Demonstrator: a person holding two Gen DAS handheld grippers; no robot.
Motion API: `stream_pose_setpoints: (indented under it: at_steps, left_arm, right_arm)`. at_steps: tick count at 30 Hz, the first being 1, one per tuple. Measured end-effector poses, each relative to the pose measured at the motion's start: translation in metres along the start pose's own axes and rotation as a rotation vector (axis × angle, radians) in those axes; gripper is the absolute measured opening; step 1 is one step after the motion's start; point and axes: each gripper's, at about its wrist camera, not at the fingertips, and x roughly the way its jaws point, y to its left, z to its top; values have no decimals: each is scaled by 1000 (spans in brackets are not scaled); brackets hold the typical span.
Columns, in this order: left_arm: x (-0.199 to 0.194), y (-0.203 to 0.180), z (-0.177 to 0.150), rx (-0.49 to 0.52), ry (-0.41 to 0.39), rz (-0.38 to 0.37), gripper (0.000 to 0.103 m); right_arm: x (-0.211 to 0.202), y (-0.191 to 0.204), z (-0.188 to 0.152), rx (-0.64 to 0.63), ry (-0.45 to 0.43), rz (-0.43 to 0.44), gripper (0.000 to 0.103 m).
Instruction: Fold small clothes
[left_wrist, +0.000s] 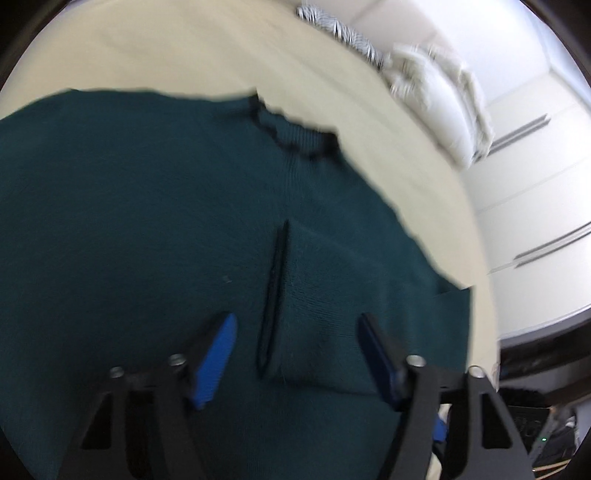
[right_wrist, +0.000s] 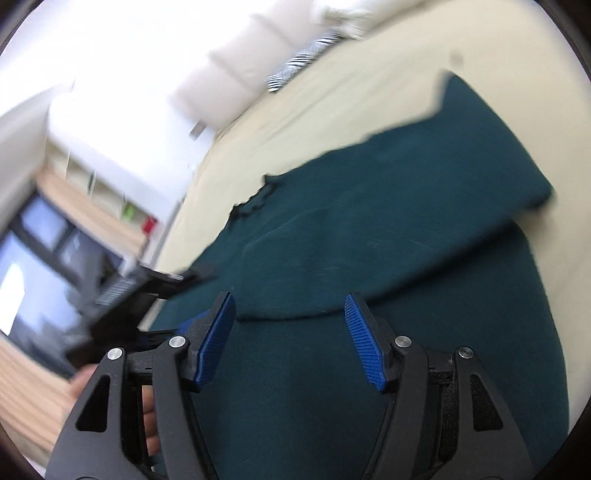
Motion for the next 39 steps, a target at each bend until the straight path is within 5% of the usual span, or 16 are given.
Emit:
stream_pose_setpoints:
  at_steps: [2, 4, 7, 15, 21, 27, 34, 39]
  left_arm:
    - [2, -6, 1, 31, -17, 43, 61]
    - [2, -12, 5, 56, -15, 75, 32]
    - [-1, -11, 8, 82, -15, 87, 10]
    - [-54, 4, 10, 97, -142, 26, 9]
    - [-83, 46, 30, 2, -244, 13, 9]
    - [-78, 96, 32, -79, -232, 49, 9]
    - [-60, 99, 15, -65, -231, 56, 9]
    - [-56, 96, 10, -56, -229, 58, 9]
  right_arm:
    - [-5, -21, 0, 85, -7, 25, 61]
    - [-15, -38, 0, 139, -26, 40, 61]
    - [-26, -62, 0, 217, -69, 77, 61]
    - [-34, -83, 7, 323, -94, 95, 61]
    - [-35, -97, 23, 434, -132, 111, 67]
    - [-24, -111, 48, 535, -173, 130, 67]
    - [-22, -106, 47, 525, -190, 162, 67]
    - [1, -83, 48, 454, -109, 126, 69]
